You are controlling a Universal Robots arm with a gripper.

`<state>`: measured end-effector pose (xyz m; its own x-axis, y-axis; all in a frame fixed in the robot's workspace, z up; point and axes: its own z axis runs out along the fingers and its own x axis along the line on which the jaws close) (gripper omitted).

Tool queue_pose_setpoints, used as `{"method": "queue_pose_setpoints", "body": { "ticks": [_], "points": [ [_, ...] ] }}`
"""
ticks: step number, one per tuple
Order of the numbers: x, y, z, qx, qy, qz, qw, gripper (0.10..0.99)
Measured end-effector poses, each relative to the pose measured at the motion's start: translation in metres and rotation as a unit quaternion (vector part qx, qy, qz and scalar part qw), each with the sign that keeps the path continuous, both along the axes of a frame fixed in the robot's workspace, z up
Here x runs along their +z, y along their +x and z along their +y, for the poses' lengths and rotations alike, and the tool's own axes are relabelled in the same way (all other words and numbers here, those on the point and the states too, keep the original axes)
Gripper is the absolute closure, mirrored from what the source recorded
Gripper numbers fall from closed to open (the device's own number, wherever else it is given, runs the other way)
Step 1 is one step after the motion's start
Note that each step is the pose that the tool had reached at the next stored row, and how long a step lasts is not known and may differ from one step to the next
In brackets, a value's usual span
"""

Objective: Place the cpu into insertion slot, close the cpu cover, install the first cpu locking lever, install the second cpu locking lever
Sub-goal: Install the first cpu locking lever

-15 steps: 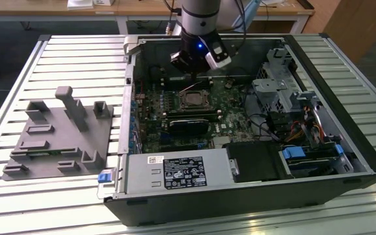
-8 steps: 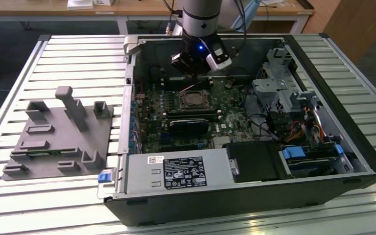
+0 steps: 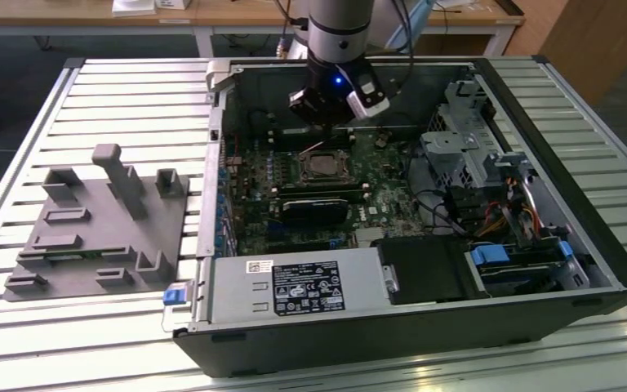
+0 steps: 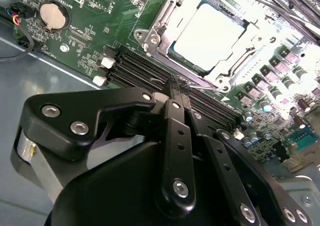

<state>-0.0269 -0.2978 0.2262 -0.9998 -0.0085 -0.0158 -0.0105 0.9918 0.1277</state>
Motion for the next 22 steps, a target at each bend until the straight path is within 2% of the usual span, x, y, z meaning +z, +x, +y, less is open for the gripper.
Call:
{"method": "queue_pose_setpoints", "body": {
  "ticks": [11, 22],
  "points": [
    [-0.0053, 0.0074, 0.0001, 0.000, 0.0000, 0.0000, 1.0000, 0.965],
    [-0.0160, 0.0102, 0.0001, 0.000, 0.0000, 0.0000, 1.0000, 0.965]
  ]
}}
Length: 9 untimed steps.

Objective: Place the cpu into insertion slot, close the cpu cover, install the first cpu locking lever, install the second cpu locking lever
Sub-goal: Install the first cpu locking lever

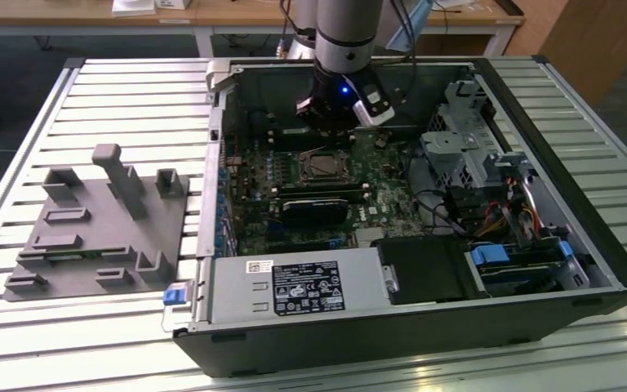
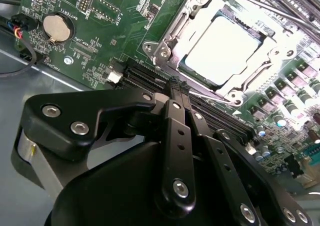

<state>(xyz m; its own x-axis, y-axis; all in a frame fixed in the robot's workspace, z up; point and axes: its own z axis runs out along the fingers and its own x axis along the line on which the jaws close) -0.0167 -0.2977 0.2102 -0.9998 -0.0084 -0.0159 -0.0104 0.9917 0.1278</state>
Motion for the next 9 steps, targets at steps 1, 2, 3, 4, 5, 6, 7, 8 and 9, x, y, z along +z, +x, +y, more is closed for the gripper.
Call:
{"method": "queue_pose_setpoints", "body": {
  "ticks": [1, 2, 3, 4, 5, 6, 7, 8, 9],
  "points": [
    [-0.0011, 0.0003, 0.0000, 0.000, 0.0000, 0.0000, 1.0000, 0.965],
    [-0.0021, 0.0006, 0.0000, 0.000, -0.0001, 0.0000, 1.0000, 0.965],
    [-0.0031, 0.0009, 0.0000, 0.000, 0.0000, 0.0000, 1.0000, 0.965],
    [-0.0041, 0.0011, 0.0000, 0.000, 0.0000, 0.0000, 1.0000, 0.965],
    [-0.0050, 0.0014, 0.0000, 0.000, 0.0000, 0.0000, 1.0000, 0.965],
    [-0.0057, 0.0016, 0.0000, 0.000, -0.0001, 0.0000, 1.0000, 0.965],
    [-0.0063, 0.0017, 0.0000, 0.000, -0.0006, 0.0000, 1.0000, 0.965],
    [-0.0068, 0.0017, 0.0000, 0.000, -0.0012, 0.0000, 1.0000, 0.965],
    [-0.0074, 0.0018, 0.0000, 0.000, -0.0013, 0.0000, 1.0000, 0.965]
  ]
}}
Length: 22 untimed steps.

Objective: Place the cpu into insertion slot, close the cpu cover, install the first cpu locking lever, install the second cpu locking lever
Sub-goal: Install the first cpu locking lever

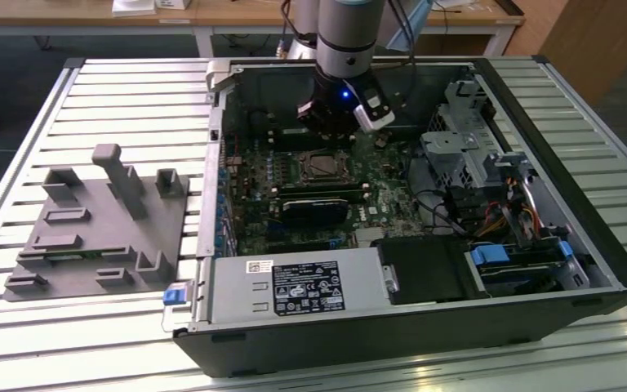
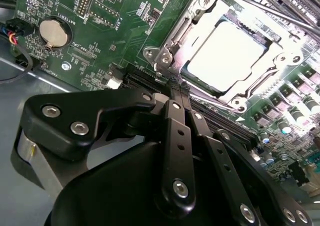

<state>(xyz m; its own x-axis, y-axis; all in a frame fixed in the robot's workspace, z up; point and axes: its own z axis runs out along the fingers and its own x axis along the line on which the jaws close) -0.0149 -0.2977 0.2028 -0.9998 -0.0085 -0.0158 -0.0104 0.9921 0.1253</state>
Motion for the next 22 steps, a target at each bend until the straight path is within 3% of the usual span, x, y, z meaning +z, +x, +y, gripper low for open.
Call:
{"method": "queue_pose_setpoints", "body": {
  "ticks": [22],
  "points": [
    [-0.0039, 0.0007, 0.0000, 0.000, -0.0032, 0.0000, 1.0000, 0.965]
  ]
}}
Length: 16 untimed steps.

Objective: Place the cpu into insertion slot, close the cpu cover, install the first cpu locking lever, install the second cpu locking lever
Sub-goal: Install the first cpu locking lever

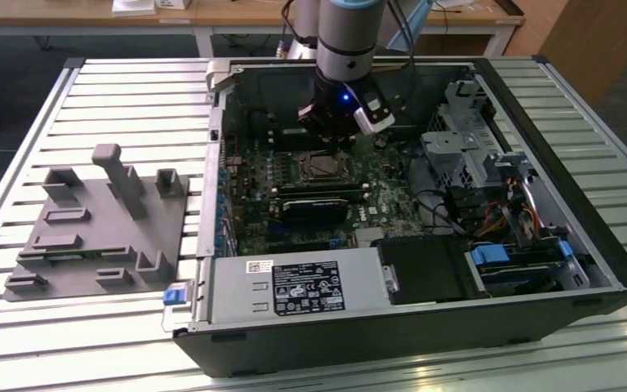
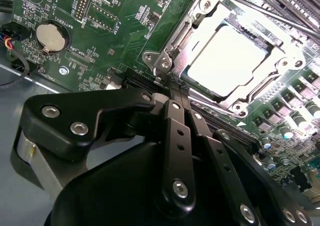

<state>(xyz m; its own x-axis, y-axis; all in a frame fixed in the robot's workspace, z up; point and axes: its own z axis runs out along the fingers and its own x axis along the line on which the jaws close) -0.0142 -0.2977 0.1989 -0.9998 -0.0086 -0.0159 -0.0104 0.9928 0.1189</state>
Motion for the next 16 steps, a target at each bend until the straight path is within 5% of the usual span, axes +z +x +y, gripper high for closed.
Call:
{"method": "queue_pose_setpoints", "body": {
  "ticks": [9, 16],
  "points": [
    [0.0013, 0.0000, 0.0000, 0.000, 0.0000, 0.0000, 1.0000, 0.965],
    [-0.0006, 0.0002, -0.0001, 0.000, -0.0108, 0.0002, 0.9999, 0.965]
  ]
}}
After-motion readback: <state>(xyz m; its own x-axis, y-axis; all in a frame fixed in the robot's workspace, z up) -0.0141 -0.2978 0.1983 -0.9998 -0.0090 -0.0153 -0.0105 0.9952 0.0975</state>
